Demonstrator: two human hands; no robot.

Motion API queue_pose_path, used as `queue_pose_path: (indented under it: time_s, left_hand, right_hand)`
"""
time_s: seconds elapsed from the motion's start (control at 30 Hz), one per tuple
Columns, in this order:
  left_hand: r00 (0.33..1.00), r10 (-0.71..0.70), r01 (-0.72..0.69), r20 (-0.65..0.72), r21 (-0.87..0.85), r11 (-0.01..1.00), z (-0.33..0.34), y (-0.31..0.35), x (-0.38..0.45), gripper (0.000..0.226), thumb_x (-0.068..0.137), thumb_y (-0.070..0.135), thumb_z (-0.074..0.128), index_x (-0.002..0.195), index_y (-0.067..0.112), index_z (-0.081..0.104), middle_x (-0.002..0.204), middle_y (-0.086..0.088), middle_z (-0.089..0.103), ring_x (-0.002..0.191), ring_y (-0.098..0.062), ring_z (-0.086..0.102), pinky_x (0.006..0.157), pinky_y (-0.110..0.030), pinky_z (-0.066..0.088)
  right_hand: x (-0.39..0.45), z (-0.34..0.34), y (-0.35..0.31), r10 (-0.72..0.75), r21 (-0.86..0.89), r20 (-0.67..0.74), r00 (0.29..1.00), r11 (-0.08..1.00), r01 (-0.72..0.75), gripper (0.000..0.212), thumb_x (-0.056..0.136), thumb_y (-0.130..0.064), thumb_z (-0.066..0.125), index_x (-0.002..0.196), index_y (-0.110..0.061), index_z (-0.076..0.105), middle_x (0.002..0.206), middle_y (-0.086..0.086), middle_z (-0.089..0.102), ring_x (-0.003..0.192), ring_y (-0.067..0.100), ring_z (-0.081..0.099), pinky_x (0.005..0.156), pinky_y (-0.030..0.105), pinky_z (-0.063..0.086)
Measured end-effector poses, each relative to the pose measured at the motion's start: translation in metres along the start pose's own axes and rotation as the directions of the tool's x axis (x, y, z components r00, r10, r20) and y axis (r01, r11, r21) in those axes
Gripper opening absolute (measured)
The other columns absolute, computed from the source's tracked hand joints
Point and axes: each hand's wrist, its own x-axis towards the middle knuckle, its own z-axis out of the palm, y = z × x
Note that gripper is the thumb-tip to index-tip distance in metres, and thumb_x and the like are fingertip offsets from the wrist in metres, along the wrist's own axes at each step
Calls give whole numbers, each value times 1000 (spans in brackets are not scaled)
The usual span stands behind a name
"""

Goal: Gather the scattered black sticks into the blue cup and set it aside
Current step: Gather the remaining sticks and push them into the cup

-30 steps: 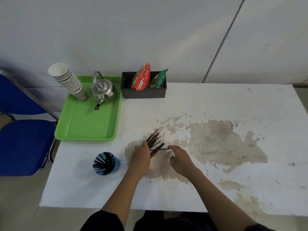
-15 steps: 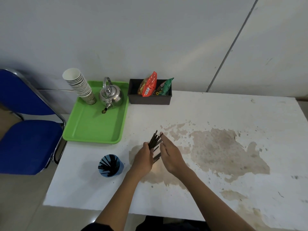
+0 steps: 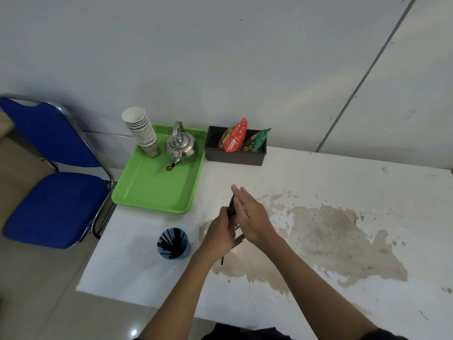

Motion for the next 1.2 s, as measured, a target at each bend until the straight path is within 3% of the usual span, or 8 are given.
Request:
queue_pose_path:
  time_s: [0.1, 0.23, 0.3, 0.4, 0.5, 0.6, 0.83, 1.2]
  left_hand:
    - [999, -38, 36, -15, -110, 993, -8, 3, 0, 22, 106, 31, 35, 106, 14, 48, 89, 1, 61, 76, -13, 58, 66, -29, 45]
    - [992, -106, 82, -69, -294, 952, -23, 11, -2, 18, 106, 30, 37, 101, 19, 50, 85, 0, 56, 72, -15, 52, 71, -38, 47]
    - [979, -160, 97, -125, -408, 908, -34, 19, -3, 21, 106, 30, 38, 105, 16, 53, 82, -1, 52, 72, -16, 51, 70, -33, 45]
    - [956, -181, -1, -233, -616, 788, -51, 32, -4, 21, 107, 27, 37, 101, 16, 54, 81, -1, 51, 72, -14, 51, 75, -34, 46]
    - [929, -166, -142, -330, -734, 664, -66, 46, -1, 20, 108, 20, 36, 96, 16, 51, 78, 2, 51, 66, -11, 49, 69, -30, 47]
    - [908, -153, -224, -391, -760, 610, -75, 55, 1, 21, 108, 17, 36, 94, 16, 51, 75, 4, 52, 64, -10, 48, 67, -28, 47]
    - [885, -141, -294, -444, -767, 571, -80, 67, 0, 20, 108, 15, 35, 97, 16, 52, 72, 9, 55, 62, -8, 50, 67, -27, 47]
    - [869, -107, -278, -483, -657, 701, -64, 68, -12, 15, 108, 19, 36, 107, 15, 50, 89, 0, 59, 80, -2, 63, 75, -17, 50]
  right_hand:
    - [6, -1, -12, -30, 23, 51, 998, 999, 29, 41, 104, -26, 31, 144, -26, 41, 152, -3, 37, 145, 6, 20, 112, 21, 18]
    - [15, -5, -35, 160, 433, -91, 983, 895, -105, 39, 102, -29, 37, 138, -24, 50, 142, -10, 50, 133, 1, 41, 105, 13, 28]
    - [16, -4, -42, 357, 670, -45, 933, 703, -237, 41, 101, -35, 36, 139, -23, 48, 142, -10, 50, 133, 3, 41, 110, 22, 28]
    - [7, 6, -40, 546, 821, 145, 825, 399, -408, 47, 103, -32, 24, 141, -12, 43, 145, 4, 48, 138, 17, 37, 119, 36, 21]
    - [-2, 19, -41, 587, 872, 354, 728, 74, -483, 52, 103, -29, 18, 139, 0, 43, 145, 17, 45, 141, 26, 33, 119, 39, 20]
    - [-2, 24, -52, 552, 871, 446, 704, -87, -483, 50, 103, -28, 21, 130, 1, 51, 139, 18, 51, 136, 27, 40, 118, 40, 25]
    - [6, 24, -75, 460, 873, 482, 746, -186, -450, 49, 103, -27, 22, 124, 3, 55, 128, 20, 58, 126, 29, 50, 114, 40, 32]
    - [18, 7, -87, 387, 902, 429, 816, -237, -361, 50, 102, -26, 22, 123, 6, 54, 118, 23, 65, 113, 35, 59, 99, 44, 43]
